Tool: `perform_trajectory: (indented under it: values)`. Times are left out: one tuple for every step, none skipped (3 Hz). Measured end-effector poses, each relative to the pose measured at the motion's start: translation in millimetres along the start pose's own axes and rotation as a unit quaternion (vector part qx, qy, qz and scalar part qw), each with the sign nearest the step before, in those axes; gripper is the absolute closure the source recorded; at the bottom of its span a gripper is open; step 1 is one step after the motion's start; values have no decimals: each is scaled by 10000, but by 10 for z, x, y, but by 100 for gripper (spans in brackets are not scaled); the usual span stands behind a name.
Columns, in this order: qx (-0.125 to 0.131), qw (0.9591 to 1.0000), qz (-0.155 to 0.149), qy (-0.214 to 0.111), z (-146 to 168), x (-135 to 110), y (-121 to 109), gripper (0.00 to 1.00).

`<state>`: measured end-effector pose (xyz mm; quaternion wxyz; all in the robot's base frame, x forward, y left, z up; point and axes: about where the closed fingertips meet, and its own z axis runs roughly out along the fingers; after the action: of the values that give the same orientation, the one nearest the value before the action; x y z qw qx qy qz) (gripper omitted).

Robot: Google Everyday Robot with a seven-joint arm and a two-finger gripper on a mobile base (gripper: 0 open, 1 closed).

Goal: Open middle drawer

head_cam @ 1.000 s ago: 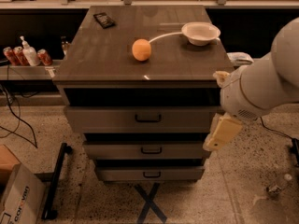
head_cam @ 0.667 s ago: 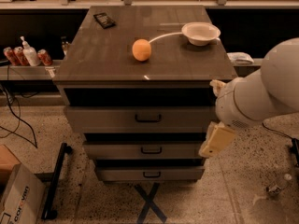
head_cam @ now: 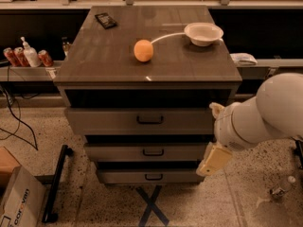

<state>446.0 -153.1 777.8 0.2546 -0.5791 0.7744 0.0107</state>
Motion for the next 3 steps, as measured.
perform_trajectory:
  values:
    - [-154,9996,149,-202,189,86,100,0]
    - [-238,9979,263,-535,495,192,157,0]
    - [-244,9979,265,-545,510,195,158,0]
